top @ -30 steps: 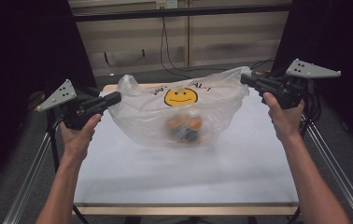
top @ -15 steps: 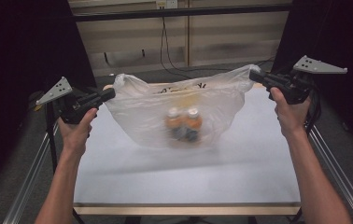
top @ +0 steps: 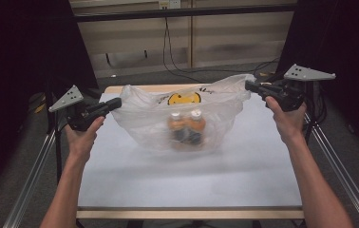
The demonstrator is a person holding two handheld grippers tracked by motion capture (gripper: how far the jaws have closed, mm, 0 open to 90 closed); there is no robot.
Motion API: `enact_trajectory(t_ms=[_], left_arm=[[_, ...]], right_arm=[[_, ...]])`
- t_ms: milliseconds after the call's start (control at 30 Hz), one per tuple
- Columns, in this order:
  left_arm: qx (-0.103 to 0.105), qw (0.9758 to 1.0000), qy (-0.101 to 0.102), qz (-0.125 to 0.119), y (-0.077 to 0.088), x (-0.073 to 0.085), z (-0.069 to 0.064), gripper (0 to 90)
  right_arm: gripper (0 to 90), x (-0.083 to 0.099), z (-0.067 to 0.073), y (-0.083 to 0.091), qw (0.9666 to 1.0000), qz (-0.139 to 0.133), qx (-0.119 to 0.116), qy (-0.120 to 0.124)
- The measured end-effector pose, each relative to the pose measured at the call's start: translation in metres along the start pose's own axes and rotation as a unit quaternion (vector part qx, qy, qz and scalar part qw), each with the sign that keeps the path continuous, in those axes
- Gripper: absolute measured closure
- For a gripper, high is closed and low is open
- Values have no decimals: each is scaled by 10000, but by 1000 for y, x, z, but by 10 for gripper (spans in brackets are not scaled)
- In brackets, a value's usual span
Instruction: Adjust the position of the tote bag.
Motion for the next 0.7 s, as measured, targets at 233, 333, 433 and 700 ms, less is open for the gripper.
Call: enact_trajectory(t_ms=[233, 333, 433, 700], left_arm=[[-64, 9998, 18, 175, -4, 16, 4, 899], [-29, 9998, 12, 195, -6, 26, 4, 899], [-104, 9995, 57, 299, -9, 32, 6, 899], [-70, 9987, 13, 504, -15, 43, 5, 899]], right_arm=[[900, 13, -1, -11, 9998, 207, 42, -21], [900, 19, -1, -16, 9995, 318, 48, -32], [900, 23, -1, -20, 9992, 405, 59, 10], [900, 40, -3, -25, 9986, 515, 36, -95]])
Point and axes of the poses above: each handheld gripper's, and its own axes: y roughly backward along the jaws, x roughly out of its underside, z roughly to its left, the point moved 7 cm from there along -y, roughly forward along the jaws, and after that the axes turned 15 degrees about z, right-handed, at the moved point
